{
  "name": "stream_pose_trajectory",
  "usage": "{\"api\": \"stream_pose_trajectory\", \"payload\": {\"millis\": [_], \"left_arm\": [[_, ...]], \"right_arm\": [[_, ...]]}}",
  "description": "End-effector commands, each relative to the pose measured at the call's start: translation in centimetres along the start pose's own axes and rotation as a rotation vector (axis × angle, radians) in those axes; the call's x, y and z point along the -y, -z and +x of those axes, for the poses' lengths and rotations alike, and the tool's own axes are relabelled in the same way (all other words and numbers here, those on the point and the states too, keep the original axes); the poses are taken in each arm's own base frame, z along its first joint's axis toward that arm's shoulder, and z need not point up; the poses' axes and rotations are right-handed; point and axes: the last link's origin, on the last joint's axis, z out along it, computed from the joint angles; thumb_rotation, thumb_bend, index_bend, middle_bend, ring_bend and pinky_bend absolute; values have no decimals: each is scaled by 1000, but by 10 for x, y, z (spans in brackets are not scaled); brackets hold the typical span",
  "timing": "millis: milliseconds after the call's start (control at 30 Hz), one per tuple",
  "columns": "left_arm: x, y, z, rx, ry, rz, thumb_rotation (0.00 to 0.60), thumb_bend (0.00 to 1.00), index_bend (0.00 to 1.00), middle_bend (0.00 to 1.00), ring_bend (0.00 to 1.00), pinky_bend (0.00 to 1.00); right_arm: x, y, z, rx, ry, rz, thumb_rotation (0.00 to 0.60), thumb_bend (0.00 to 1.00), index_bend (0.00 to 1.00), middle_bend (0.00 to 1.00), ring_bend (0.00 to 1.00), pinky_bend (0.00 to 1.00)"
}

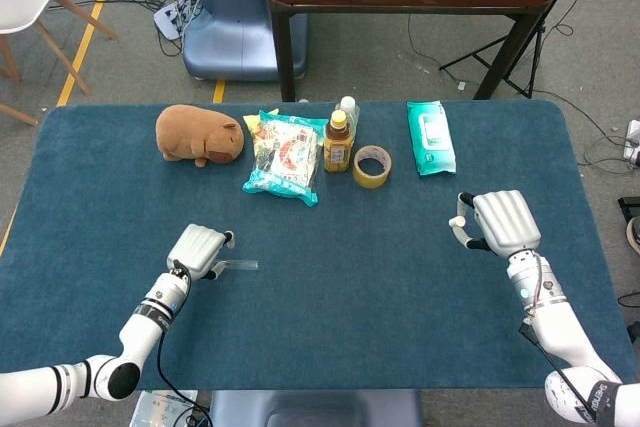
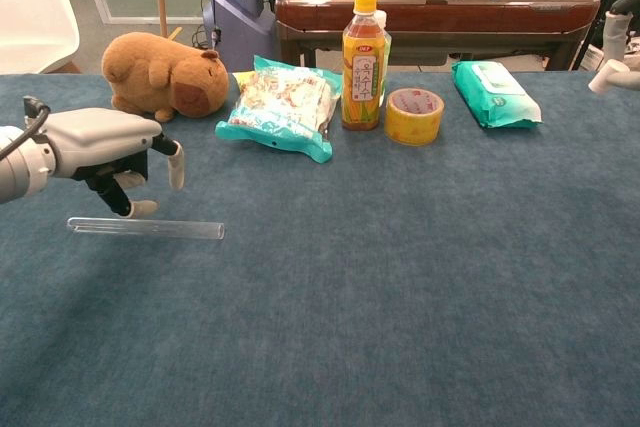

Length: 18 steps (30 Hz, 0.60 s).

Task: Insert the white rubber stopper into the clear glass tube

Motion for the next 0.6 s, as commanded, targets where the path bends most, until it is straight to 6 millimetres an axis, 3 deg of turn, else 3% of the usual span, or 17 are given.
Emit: {"api": "stream_pose_trajectory", "payload": {"millis": [33,600], "left_arm": [[-2,-2,-5,-4,2,20,600,296,406,964,1000,983],[6,-3,-27,30,-44,91,600,251,441,971,1000,993]], "right_arm": [[-1,0,-2,6,-1,-2,582,420,634,1000,1000,1000],[-7,1,-7,25,-18,-13,583,420,640,1000,1000,1000]]}}
